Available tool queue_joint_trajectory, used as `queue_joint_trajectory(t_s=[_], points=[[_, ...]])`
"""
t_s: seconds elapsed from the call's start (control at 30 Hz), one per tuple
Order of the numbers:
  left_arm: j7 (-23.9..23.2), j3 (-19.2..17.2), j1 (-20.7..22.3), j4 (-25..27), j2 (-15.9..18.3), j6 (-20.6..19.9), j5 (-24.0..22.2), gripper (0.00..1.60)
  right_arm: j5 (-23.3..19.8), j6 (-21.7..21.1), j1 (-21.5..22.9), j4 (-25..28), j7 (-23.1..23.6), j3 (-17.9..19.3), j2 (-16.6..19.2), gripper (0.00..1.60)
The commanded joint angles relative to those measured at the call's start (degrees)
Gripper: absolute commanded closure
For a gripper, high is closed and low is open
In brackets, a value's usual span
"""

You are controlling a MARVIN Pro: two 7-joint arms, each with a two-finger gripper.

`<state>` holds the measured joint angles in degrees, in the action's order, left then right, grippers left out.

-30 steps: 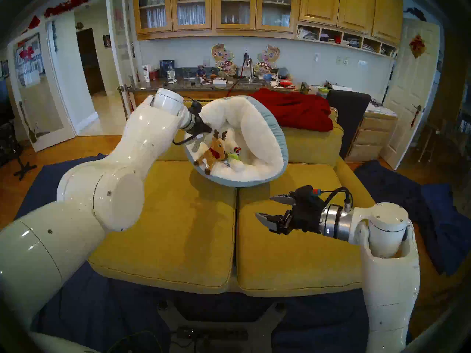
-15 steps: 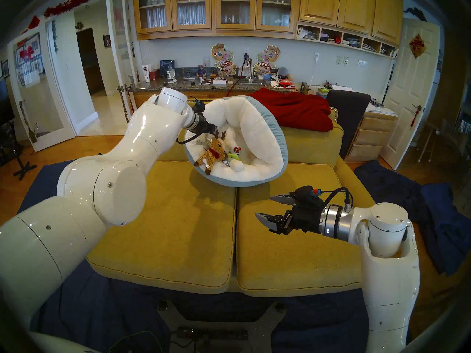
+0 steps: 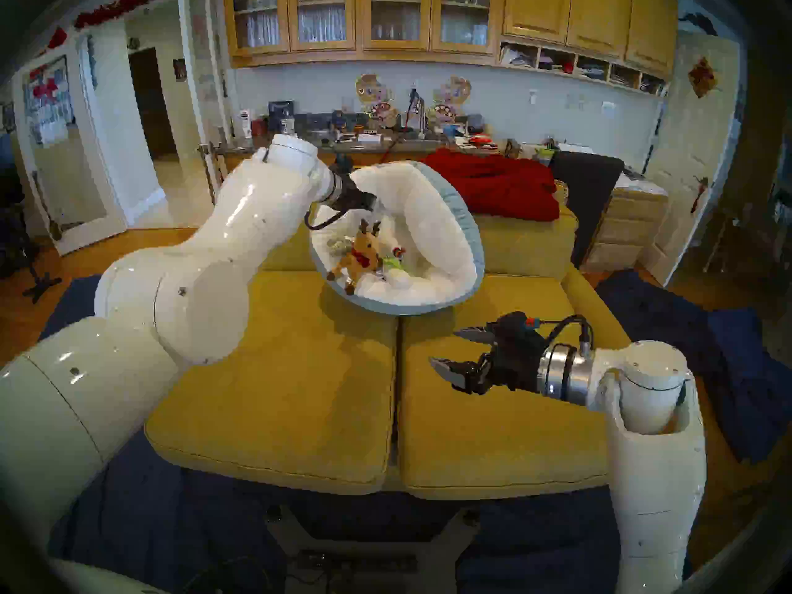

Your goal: Put toys into dog bed

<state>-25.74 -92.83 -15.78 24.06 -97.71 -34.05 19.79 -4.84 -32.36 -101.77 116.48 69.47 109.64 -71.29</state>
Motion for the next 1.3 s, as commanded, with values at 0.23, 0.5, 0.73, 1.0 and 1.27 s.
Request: queue_joint_trajectory(t_s=[0.23, 0.5, 0.73, 1.0, 1.27], points=[[-14.3, 1.4, -1.6, 8.6, 2.1, 0.7, -1.5, 0.00, -0.4, -1.2, 0.9, 2.1, 0.0, 0.2, 0.0, 0.00], [-19.2, 2.1, -4.5, 13.3, 4.5, -0.5, -1.5, 0.00, -0.3, -1.5, 0.9, 1.8, 0.0, 0.1, 0.0, 0.00], [-21.8, 2.0, -6.5, 16.9, 6.9, -1.7, -1.6, 0.00, -0.2, -1.8, 0.8, 1.6, 0.0, 0.1, 0.1, 0.00], [-23.9, 1.3, -9.2, 20.2, 9.4, -3.4, -1.7, 0.00, -0.2, -2.0, 0.7, 1.4, 0.0, 0.1, 0.1, 0.00], [-25.8, 0.4, -12.0, 23.8, 12.0, -5.2, -1.6, 0.00, -0.1, -2.0, 0.7, 1.1, 0.0, 0.0, 0.1, 0.00]])
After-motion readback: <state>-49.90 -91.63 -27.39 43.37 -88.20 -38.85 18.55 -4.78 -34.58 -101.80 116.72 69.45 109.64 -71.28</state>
